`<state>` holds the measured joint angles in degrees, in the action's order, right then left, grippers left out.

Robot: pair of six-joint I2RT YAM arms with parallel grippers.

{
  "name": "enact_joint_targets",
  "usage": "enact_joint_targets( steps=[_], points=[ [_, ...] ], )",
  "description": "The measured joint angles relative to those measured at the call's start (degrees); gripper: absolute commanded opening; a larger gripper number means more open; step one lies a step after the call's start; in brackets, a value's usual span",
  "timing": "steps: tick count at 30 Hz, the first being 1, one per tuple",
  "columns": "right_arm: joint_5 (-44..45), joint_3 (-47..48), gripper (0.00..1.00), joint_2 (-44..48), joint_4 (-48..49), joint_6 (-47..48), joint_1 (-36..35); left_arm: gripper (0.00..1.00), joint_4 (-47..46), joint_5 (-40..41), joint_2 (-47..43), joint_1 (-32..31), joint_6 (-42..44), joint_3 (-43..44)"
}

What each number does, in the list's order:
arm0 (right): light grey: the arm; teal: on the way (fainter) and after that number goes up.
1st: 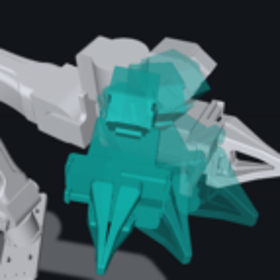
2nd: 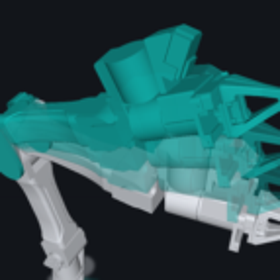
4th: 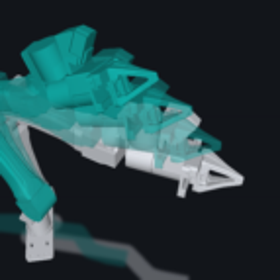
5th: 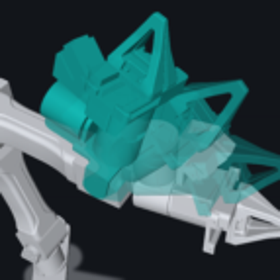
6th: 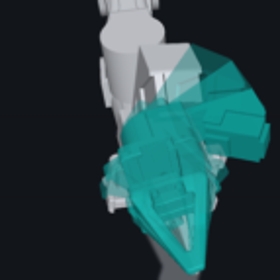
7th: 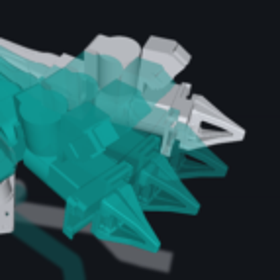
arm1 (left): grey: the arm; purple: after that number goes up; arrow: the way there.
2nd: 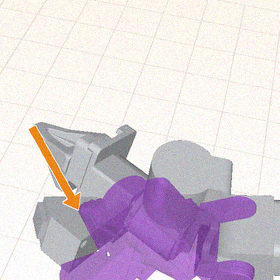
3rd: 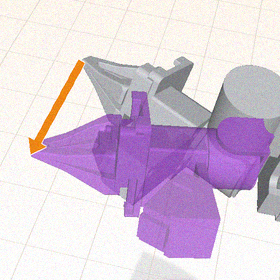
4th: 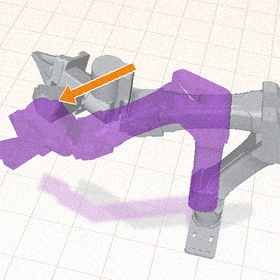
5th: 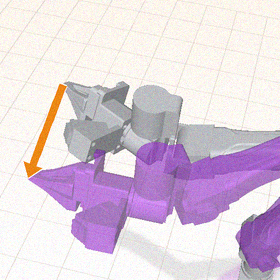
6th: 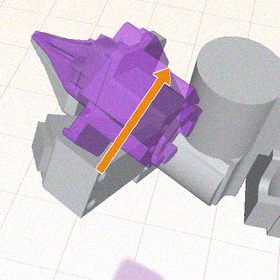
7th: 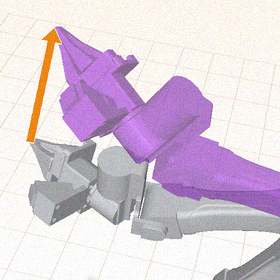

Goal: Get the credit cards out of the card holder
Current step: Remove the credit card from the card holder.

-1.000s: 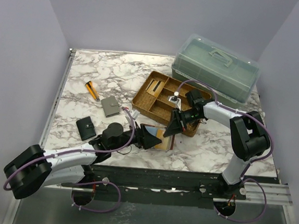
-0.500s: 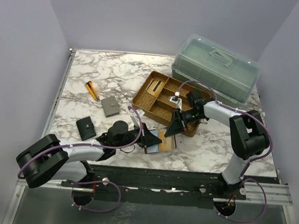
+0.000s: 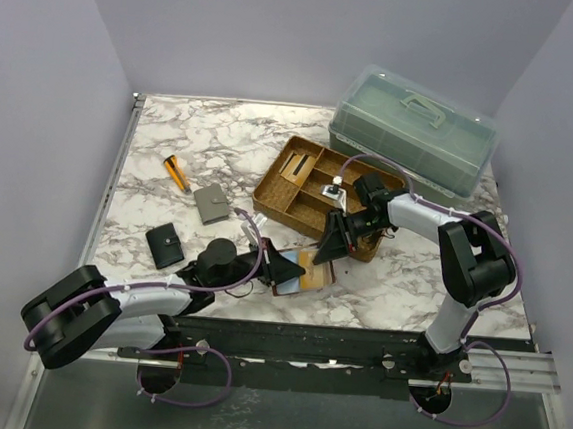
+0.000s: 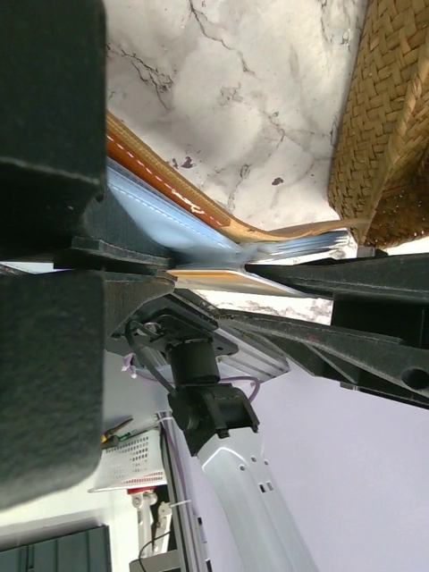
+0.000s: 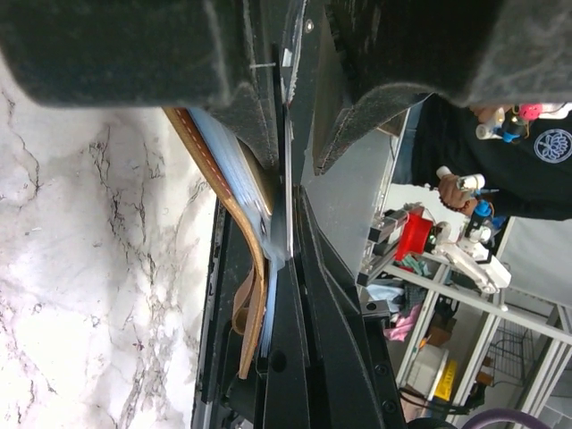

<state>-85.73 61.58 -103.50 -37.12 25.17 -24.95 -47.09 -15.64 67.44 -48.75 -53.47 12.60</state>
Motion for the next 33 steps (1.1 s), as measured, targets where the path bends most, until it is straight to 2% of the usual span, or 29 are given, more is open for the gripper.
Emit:
enact_joint_targets(
  steps=[10,12,15,33],
  points=[
    [-0.83,0.42,0.17,-0.02,-0.74,1.20,-0.11,0.00,-0.44,2.86,-4.44,0.07,-0.33,-2.21],
    [-0.90,0.76,0.08,-0.04,-1.36,1.88,-0.11,0.00,-0.48,3.02,-5.11,0.33,-0.37,-2.56],
    [-0.96,1.20,0.04,-0.11,-1.64,2.80,-0.11,0.00,-0.92,3.02,-6.29,0.98,-0.57,-3.21],
    [-2.25,2.99,0.01,-1.07,-6.49,8.39,-0.90,0.00,-0.09,-0.68,-12.57,6.82,-1.38,-4.98]
  ],
)
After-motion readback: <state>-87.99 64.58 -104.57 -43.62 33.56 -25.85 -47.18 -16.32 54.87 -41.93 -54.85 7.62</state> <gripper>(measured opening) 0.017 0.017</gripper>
